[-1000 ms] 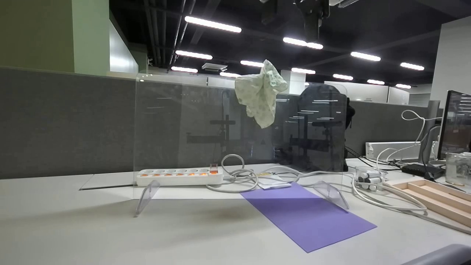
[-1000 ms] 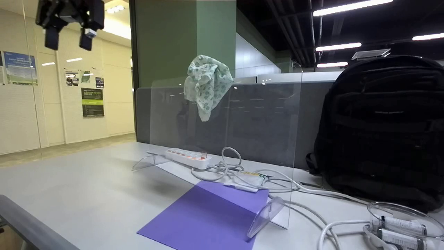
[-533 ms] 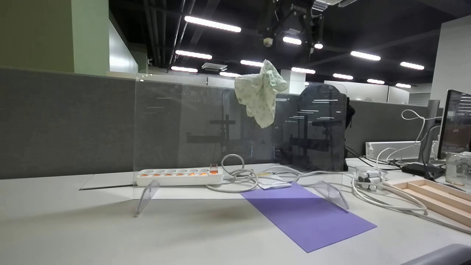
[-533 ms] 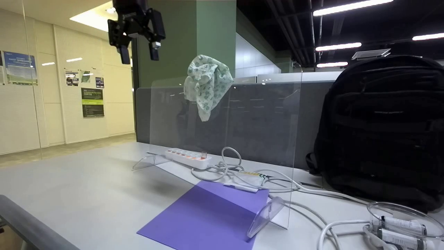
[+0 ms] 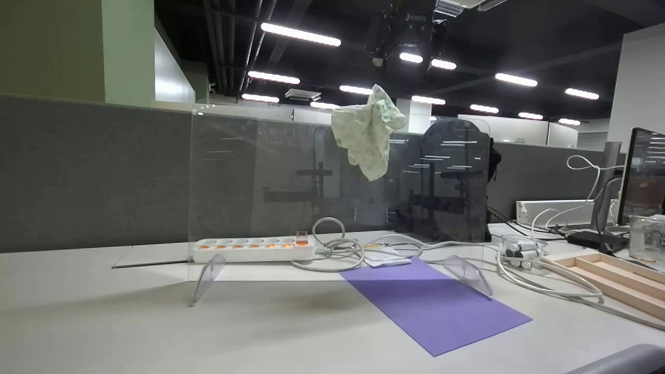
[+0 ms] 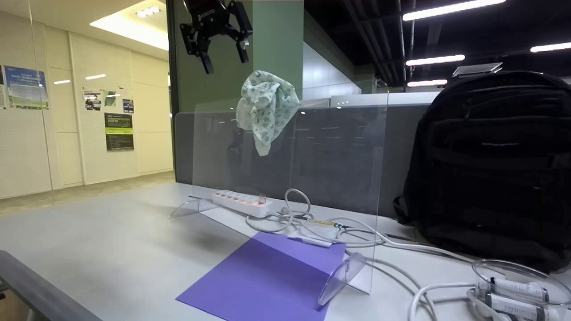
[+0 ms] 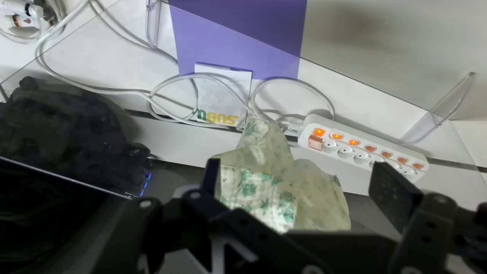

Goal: Put the cloth on the table

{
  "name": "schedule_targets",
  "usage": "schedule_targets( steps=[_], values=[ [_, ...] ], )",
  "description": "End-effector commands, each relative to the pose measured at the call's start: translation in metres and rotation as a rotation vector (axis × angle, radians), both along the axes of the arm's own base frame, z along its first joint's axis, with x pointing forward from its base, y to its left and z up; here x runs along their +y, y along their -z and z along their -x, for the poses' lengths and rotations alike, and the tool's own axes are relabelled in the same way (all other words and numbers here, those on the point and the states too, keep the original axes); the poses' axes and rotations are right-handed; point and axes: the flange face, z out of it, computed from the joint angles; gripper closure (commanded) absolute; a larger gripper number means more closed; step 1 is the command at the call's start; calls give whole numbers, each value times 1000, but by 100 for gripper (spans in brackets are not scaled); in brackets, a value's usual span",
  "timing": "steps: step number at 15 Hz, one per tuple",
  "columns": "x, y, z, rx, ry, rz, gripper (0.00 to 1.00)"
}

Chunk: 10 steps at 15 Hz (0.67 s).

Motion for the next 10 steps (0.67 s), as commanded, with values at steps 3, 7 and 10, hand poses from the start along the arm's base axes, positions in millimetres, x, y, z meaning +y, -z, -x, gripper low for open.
schedule_targets(
  steps=[3,7,10],
  values=[
    [-1,3,-6,-2,9,-11,0],
    [-10,20,-31,26,48,-83,0],
    [-10,28,-47,12,72,-131,0]
  ],
)
